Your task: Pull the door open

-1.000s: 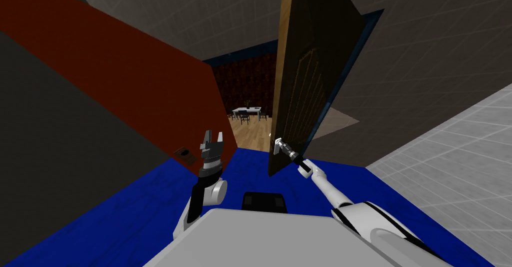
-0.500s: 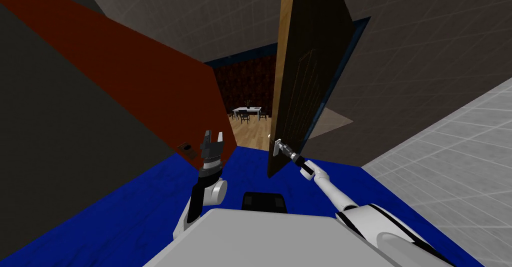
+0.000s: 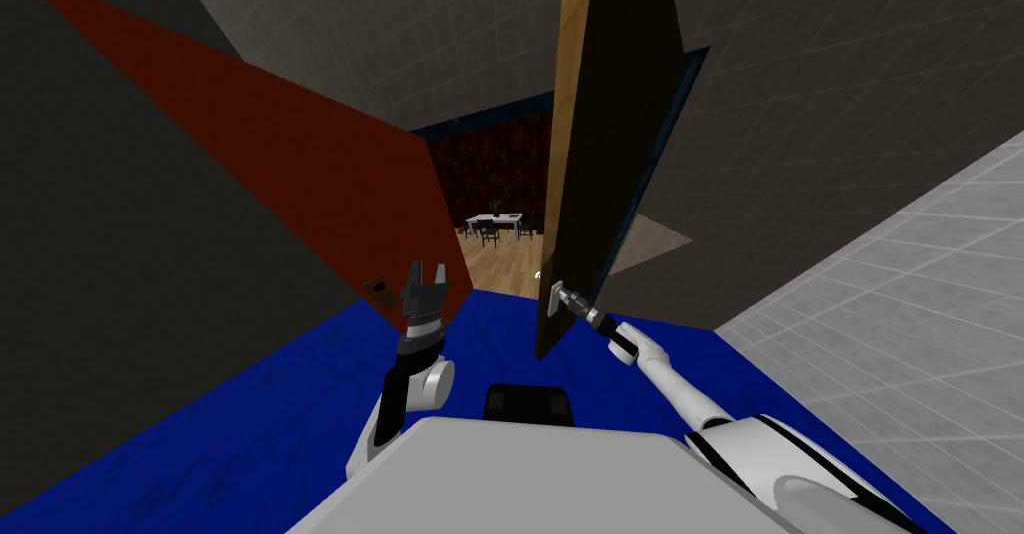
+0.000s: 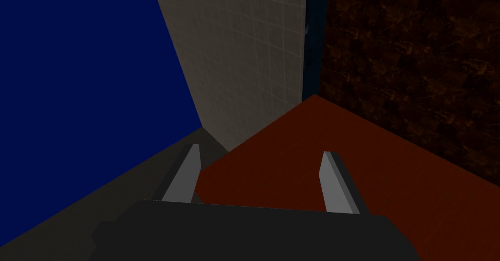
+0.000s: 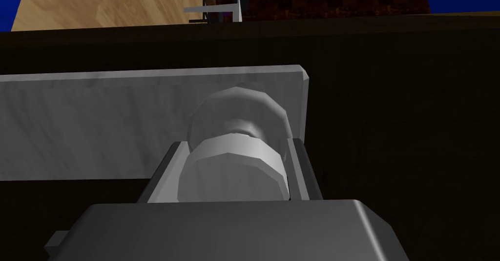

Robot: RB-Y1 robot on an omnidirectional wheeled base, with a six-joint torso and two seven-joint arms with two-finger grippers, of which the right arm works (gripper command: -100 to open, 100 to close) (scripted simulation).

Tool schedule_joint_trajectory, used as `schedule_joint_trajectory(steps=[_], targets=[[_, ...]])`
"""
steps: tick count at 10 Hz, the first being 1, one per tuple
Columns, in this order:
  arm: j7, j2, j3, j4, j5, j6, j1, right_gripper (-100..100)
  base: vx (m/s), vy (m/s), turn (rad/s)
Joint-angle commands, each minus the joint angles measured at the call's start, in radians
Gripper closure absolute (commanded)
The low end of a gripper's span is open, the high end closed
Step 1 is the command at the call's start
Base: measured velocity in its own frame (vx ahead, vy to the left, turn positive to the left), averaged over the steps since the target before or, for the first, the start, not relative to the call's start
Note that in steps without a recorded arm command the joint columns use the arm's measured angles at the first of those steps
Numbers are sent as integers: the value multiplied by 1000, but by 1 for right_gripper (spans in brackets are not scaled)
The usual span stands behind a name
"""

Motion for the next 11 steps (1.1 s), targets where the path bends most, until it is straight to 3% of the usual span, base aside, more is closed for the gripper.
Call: schedule_joint_trajectory(steps=[1, 2, 3, 4, 11], targets=[[-21, -17, 6, -6, 11, -34, 9, 100, -119, -145, 37], [-27, -22, 8, -7, 15, -45, 12, 100, -103, -129, 15], [-23, -19, 7, -7, 13, -33, 10, 100, -43, -57, -2], [-27, -23, 9, 7, 20, -55, 7, 100, -80, -120, 106], [-39, -36, 10, 51, 40, -130, -12, 100, -109, -156, 103]])
